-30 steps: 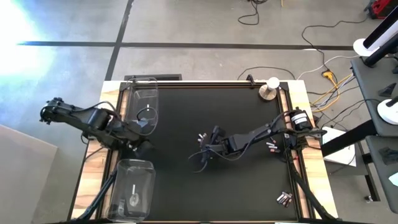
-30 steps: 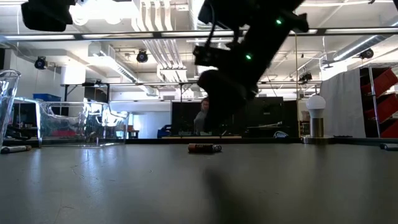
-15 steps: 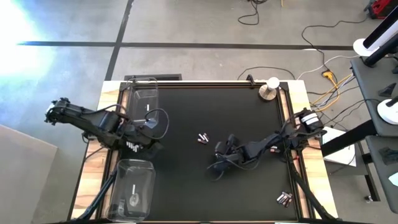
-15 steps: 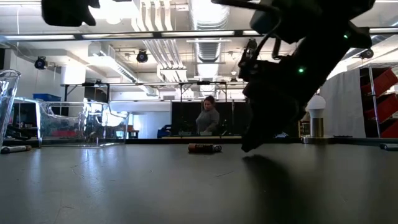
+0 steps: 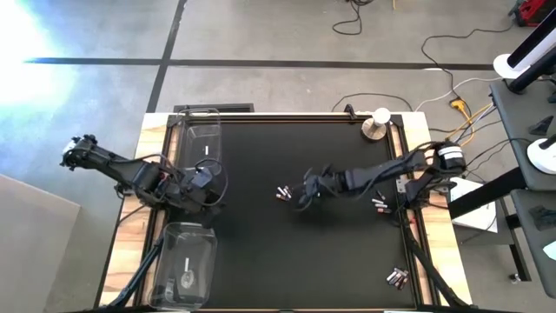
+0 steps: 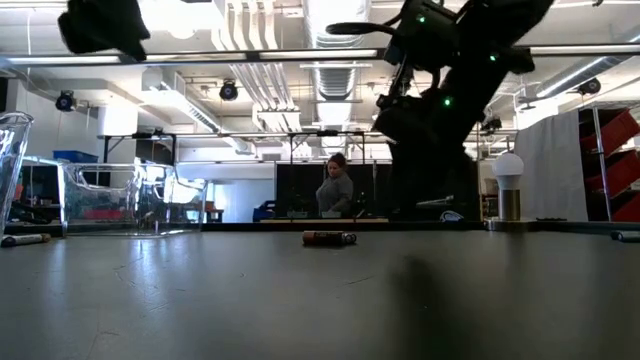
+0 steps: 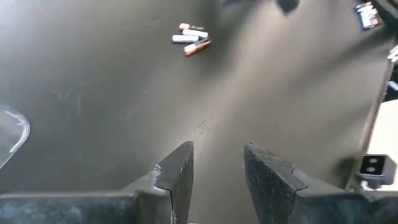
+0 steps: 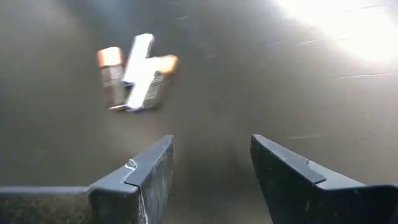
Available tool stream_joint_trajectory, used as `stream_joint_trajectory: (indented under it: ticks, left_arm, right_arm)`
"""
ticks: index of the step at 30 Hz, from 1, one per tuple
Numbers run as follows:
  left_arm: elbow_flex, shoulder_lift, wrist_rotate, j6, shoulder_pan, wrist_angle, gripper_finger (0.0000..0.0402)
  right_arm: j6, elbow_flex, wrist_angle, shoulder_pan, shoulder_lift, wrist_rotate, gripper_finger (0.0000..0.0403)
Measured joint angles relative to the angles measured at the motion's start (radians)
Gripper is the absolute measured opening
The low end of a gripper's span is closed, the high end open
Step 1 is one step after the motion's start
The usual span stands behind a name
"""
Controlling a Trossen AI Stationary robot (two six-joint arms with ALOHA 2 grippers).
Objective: Sort batteries
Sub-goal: Move the white battery to the top right of the table
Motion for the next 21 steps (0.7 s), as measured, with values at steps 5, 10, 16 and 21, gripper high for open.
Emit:
stream_joint_trajectory:
  ticks: [5, 10, 16, 21]
  left_arm:
    - [-0.085, -0.016, -0.014, 0.044, -0.001, 0.090, 0.0122]
    - [-0.162, -0.017, -0.042, 0.160, 0.001, 0.232, 0.0122]
    - [-0.230, -0.050, -0.055, 0.222, 0.004, 0.346, 0.0122]
    - [-0.279, -0.085, -0.137, 0.225, 0.005, 0.387, 0.0124]
  right_arm:
    - [0.068, 0.082, -0.311, -0.115, -0.100, 0.052, 0.0206]
    - [0.098, 0.144, -0.430, -0.210, -0.178, 0.046, 0.0206]
    - [0.316, 0.142, -0.578, -0.286, -0.212, -0.045, 0.0208]
    - [0.401, 0.079, -0.667, -0.284, -0.211, -0.181, 0.0230]
